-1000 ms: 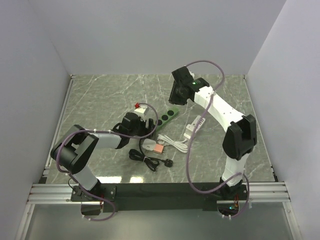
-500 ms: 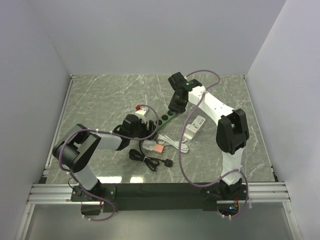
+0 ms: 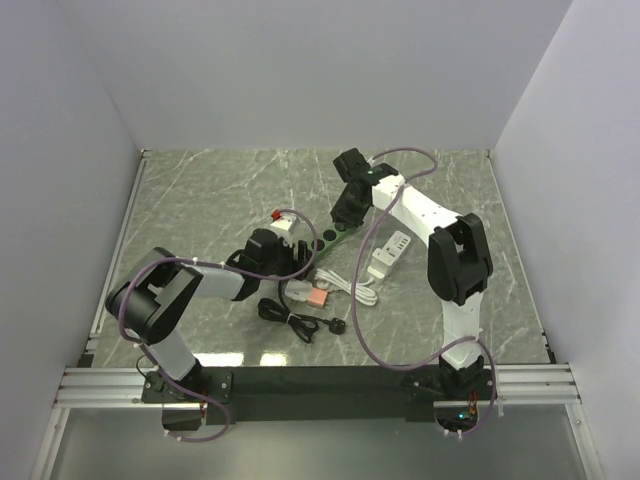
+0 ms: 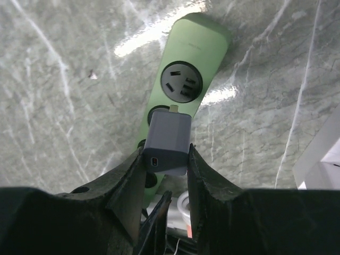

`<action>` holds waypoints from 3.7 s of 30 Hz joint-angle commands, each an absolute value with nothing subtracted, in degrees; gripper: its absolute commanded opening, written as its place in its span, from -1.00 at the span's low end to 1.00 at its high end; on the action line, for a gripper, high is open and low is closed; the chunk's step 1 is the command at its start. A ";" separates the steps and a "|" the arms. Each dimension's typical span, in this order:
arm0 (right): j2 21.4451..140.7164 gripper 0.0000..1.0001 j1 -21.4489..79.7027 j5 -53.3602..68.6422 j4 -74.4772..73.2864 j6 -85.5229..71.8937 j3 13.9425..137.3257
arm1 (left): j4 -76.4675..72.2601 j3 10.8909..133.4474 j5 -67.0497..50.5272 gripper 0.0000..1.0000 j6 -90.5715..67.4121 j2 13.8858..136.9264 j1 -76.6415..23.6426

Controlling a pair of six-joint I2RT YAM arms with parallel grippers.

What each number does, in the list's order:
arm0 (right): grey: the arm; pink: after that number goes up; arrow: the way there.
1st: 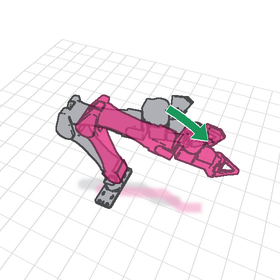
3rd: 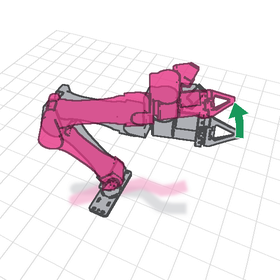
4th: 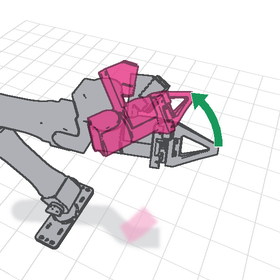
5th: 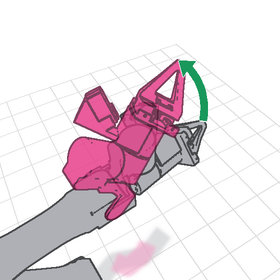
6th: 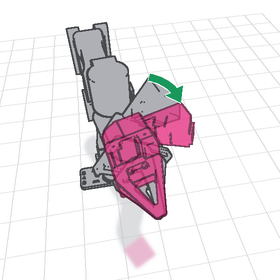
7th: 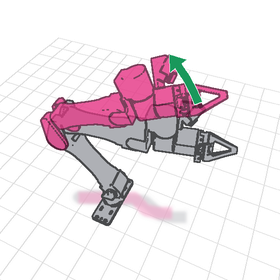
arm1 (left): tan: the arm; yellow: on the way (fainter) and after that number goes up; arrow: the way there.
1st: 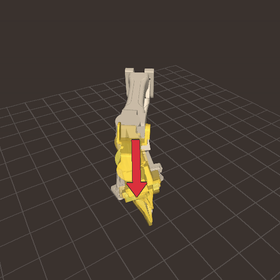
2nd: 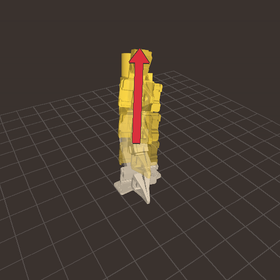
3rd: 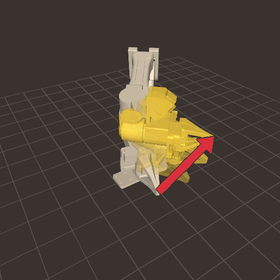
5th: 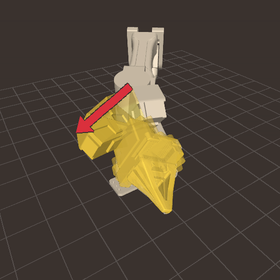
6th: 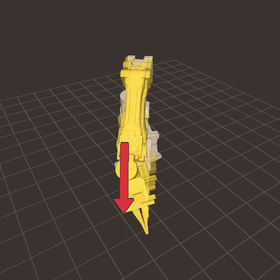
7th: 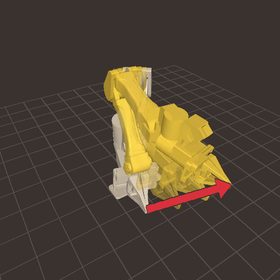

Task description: Insert the plug

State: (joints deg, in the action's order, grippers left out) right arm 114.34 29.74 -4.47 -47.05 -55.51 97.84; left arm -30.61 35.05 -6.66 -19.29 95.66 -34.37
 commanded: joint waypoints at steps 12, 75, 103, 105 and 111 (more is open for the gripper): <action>116.54 -1.00 28.48 -9.14 -44.47 -58.53 99.14 | -31.73 35.33 -7.91 0.51 -20.30 97.29 -34.80; 113.29 -1.00 29.71 -8.09 -42.89 -59.33 95.97 | -30.06 36.91 -9.58 0.28 -20.04 99.93 -34.89; 115.49 -1.00 29.71 -9.41 -41.57 -59.33 95.63 | -29.62 37.27 -10.11 0.24 -19.95 100.63 -34.89; 115.75 -1.00 29.71 -9.14 -41.40 -59.50 95.62 | -29.62 37.27 -10.20 0.24 -19.95 100.72 -34.89; 117.24 -1.00 29.62 -8.17 -41.05 -59.68 96.33 | -29.44 37.27 -10.11 0.23 -19.86 100.63 -34.89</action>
State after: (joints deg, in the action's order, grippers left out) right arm 115.66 29.39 -7.57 -42.35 -59.11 94.04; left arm -32.75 36.99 -7.79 -19.18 98.91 -34.37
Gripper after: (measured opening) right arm 0.398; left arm 0.624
